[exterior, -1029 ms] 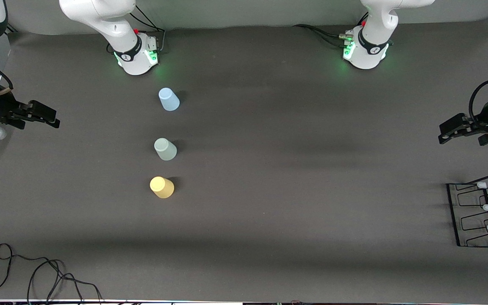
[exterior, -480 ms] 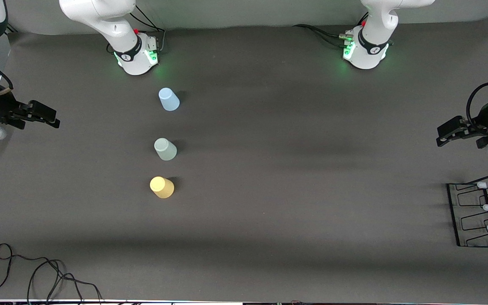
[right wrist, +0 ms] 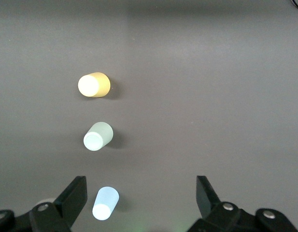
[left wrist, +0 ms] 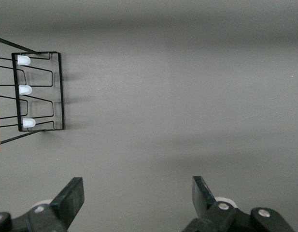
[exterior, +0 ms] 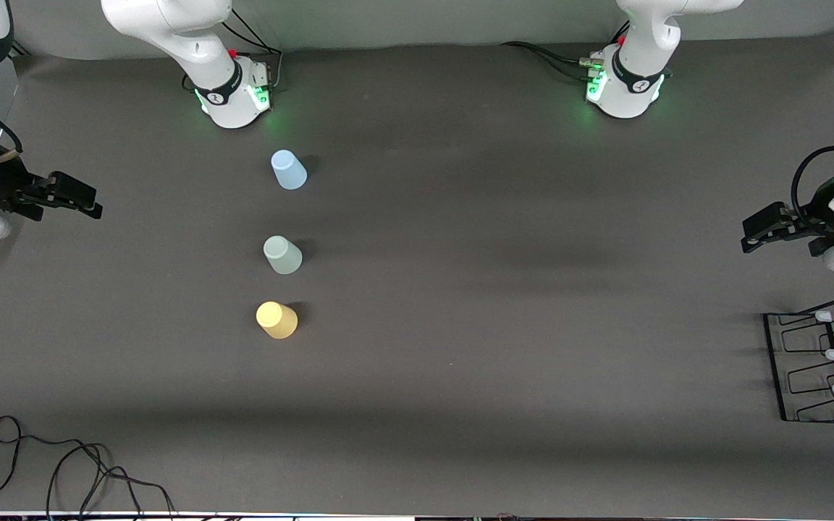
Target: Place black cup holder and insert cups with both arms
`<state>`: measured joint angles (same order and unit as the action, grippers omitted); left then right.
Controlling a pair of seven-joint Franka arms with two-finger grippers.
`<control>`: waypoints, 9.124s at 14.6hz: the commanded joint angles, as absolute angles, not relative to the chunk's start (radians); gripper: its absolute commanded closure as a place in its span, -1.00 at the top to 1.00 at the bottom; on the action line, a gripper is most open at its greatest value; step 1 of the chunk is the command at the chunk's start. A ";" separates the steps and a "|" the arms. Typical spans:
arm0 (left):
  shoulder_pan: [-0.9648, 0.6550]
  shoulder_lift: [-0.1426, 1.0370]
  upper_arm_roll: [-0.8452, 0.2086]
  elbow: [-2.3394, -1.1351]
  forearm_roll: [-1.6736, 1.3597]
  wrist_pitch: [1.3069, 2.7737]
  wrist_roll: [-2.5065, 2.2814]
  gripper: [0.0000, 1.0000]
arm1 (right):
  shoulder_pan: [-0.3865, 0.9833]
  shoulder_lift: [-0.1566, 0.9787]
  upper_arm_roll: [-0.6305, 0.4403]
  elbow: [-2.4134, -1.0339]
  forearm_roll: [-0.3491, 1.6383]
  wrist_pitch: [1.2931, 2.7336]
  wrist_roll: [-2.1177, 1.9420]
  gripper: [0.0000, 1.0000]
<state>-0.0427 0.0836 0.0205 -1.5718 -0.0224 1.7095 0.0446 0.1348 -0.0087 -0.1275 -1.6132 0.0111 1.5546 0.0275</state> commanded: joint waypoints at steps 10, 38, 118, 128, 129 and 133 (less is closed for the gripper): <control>-0.048 0.101 0.023 -1.554 -0.026 1.718 0.037 1.00 | 0.127 -0.002 -0.124 -1.598 0.006 1.548 0.014 0.99; -0.048 0.123 0.023 -1.540 -0.025 1.723 0.038 1.00 | 0.126 0.000 -0.124 -1.597 0.006 1.548 0.011 0.99; -0.307 0.359 -0.021 -1.419 -0.052 1.720 -0.320 -1.00 | 0.126 -0.005 -0.126 -1.600 0.008 1.545 0.008 0.99; -0.575 0.466 -0.021 -1.528 -0.040 1.996 -0.692 -1.00 | 0.138 -0.066 -0.141 -1.768 0.077 1.656 0.024 0.99; -0.589 0.469 -0.021 -1.529 -0.040 1.996 -0.693 -1.00 | 0.153 -0.081 -0.141 -1.822 0.086 1.710 0.034 0.99; -0.647 0.509 -0.021 -1.528 -0.038 2.029 -0.693 -1.00 | 0.231 -0.124 -0.141 -2.029 0.086 1.928 0.171 0.99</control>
<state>-0.6051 0.5065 -0.0395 -1.5257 -0.0429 2.0089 -0.6714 0.1782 -0.0572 -0.1385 -1.8924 0.0769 1.8221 0.0880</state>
